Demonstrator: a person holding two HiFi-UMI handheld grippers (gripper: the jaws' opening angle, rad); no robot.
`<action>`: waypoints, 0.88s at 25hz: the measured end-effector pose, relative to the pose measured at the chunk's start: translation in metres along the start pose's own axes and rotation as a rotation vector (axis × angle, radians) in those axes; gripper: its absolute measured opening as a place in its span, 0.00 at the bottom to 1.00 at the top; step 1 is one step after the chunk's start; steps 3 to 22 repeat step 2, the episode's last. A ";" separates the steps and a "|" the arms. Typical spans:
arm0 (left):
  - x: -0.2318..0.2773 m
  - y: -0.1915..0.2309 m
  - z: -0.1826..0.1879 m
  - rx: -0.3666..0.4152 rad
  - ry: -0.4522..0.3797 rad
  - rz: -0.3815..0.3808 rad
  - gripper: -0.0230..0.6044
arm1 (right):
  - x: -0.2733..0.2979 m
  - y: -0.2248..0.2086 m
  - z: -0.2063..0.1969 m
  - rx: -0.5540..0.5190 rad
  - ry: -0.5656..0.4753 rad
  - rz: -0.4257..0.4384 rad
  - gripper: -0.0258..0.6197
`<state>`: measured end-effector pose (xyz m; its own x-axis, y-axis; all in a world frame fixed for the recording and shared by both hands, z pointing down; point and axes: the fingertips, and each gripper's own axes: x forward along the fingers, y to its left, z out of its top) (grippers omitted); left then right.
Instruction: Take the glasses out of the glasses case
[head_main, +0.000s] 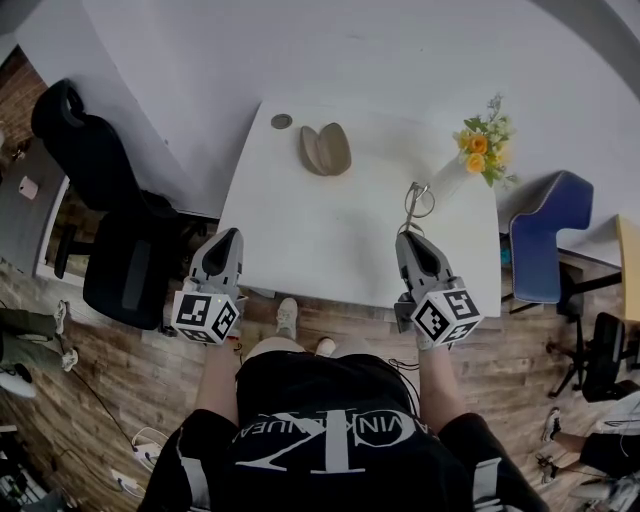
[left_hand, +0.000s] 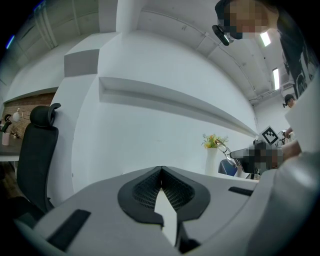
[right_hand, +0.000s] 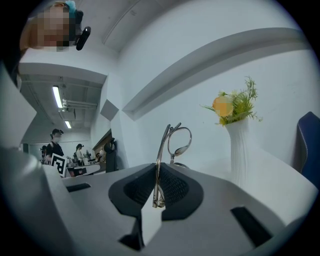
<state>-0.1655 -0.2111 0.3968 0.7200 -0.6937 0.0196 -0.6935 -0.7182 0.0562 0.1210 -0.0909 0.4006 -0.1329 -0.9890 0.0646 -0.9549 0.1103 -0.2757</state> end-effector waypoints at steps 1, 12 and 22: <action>0.001 -0.001 0.000 0.000 0.001 0.000 0.06 | 0.000 -0.001 -0.001 0.001 0.002 -0.001 0.10; 0.002 -0.001 -0.001 0.000 0.002 -0.001 0.06 | 0.000 -0.003 -0.001 0.001 0.003 -0.003 0.10; 0.002 -0.001 -0.001 0.000 0.002 -0.001 0.06 | 0.000 -0.003 -0.001 0.001 0.003 -0.003 0.10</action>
